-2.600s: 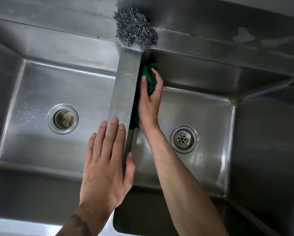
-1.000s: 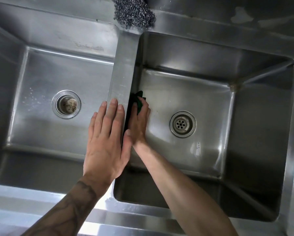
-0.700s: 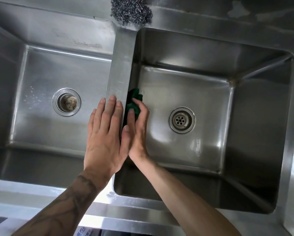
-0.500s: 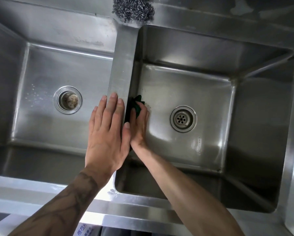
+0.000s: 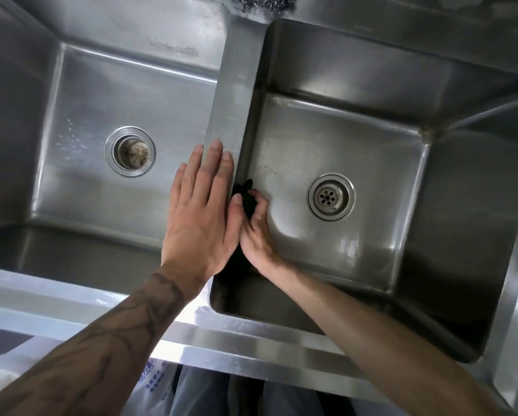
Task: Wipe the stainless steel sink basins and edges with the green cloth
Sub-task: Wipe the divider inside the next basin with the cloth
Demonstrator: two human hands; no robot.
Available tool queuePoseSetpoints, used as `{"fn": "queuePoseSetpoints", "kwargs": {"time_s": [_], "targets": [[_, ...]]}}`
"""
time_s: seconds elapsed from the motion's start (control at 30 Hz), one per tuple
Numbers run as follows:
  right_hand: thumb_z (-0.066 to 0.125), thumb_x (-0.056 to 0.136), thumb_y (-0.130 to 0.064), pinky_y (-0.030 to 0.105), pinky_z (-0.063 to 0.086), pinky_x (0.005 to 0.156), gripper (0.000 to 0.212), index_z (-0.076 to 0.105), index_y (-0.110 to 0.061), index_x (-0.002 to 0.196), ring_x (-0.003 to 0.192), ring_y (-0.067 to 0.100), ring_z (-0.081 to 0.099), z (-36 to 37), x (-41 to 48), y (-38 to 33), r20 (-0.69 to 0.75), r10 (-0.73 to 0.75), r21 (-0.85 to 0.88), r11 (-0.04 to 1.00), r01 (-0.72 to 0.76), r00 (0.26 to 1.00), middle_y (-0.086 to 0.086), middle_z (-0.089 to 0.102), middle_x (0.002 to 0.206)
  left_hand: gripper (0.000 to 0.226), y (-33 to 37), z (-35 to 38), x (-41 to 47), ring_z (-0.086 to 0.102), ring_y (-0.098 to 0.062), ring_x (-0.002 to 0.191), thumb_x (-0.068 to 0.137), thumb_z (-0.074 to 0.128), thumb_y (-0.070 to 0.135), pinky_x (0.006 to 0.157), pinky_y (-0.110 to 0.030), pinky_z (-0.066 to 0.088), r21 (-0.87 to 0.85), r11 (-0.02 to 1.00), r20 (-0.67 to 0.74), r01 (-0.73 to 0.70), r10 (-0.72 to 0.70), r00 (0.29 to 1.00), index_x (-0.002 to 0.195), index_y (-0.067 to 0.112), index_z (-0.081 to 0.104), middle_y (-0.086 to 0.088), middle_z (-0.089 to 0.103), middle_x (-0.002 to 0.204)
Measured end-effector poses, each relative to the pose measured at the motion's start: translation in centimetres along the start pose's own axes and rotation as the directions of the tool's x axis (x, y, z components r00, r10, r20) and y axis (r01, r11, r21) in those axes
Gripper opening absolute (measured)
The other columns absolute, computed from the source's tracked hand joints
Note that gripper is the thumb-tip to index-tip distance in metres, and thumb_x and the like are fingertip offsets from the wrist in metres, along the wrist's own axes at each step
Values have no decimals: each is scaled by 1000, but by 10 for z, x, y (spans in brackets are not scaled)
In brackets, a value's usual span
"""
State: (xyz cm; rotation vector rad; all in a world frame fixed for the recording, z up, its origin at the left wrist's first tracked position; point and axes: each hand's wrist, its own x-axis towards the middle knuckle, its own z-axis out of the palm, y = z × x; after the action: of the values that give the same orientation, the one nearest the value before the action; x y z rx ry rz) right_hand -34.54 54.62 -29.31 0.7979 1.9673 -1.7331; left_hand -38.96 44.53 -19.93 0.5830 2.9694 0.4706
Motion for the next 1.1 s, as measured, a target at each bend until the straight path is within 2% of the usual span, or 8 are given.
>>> {"fn": "queuePoseSetpoints", "kwargs": {"time_s": [0.17,0.4,0.7,0.8,0.9,0.97,1.07,1.1], "targets": [[52,108,-21,23,39,111,37,38,-7,139,125,13,51,-42,-56,25,457,-118,-220,945,241,881,5,51,137,60,-1,-1,-2,21,-37,162,109,32,29,130,-56,21,-4,1000,12,-1,2,1000,162,2,33,-16,26,173],[45,101,-43,50,40,113,52,48,-9,141,133,25,51,-48,-25,38,559,-11,-475,816,331,829,11,53,144,61,1,0,-2,21,-35,162,109,31,31,131,-53,19,27,1000,8,8,-8,1000,164,5,31,-14,25,174],[54,109,-22,36,45,107,30,56,-18,138,120,16,56,-79,-75,7,721,-211,-259,802,538,661,1,59,128,61,3,-4,-1,22,-35,162,109,33,31,131,-54,18,6,1000,15,16,-16,1000,163,5,32,-14,26,174],[42,103,-51,47,41,112,45,58,-26,137,129,23,49,-68,-45,28,710,-71,-451,719,530,700,5,58,132,60,4,-4,0,25,-34,161,108,35,31,131,-54,20,13,1000,6,25,-25,1000,163,5,34,-13,28,173],[40,102,-48,48,38,114,45,58,-29,138,133,24,45,-68,-39,42,670,31,-557,681,475,742,5,56,135,60,4,-5,-3,29,-34,159,108,37,32,130,-53,21,33,999,-4,39,-39,999,162,6,36,-12,30,173],[46,107,-40,41,36,119,39,49,-36,146,138,17,44,-80,-55,33,690,-46,-451,754,478,723,-1,52,143,60,5,-6,-3,32,-35,157,109,37,34,128,-53,23,65,997,-2,41,-41,999,162,7,37,-11,31,172],[52,109,-34,12,26,119,58,21,-43,158,149,0,29,-108,-85,17,730,22,-307,904,299,683,-17,28,162,59,10,-8,-11,33,-37,156,110,36,35,127,-52,24,119,991,6,62,-63,998,162,7,37,-12,32,172],[53,109,-34,12,30,118,59,22,-41,158,147,1,33,-113,-86,16,741,35,-300,911,283,671,-17,30,161,59,14,-9,-19,32,-36,157,111,35,35,127,-52,23,129,988,2,80,-81,997,162,6,36,-12,32,172]]}}
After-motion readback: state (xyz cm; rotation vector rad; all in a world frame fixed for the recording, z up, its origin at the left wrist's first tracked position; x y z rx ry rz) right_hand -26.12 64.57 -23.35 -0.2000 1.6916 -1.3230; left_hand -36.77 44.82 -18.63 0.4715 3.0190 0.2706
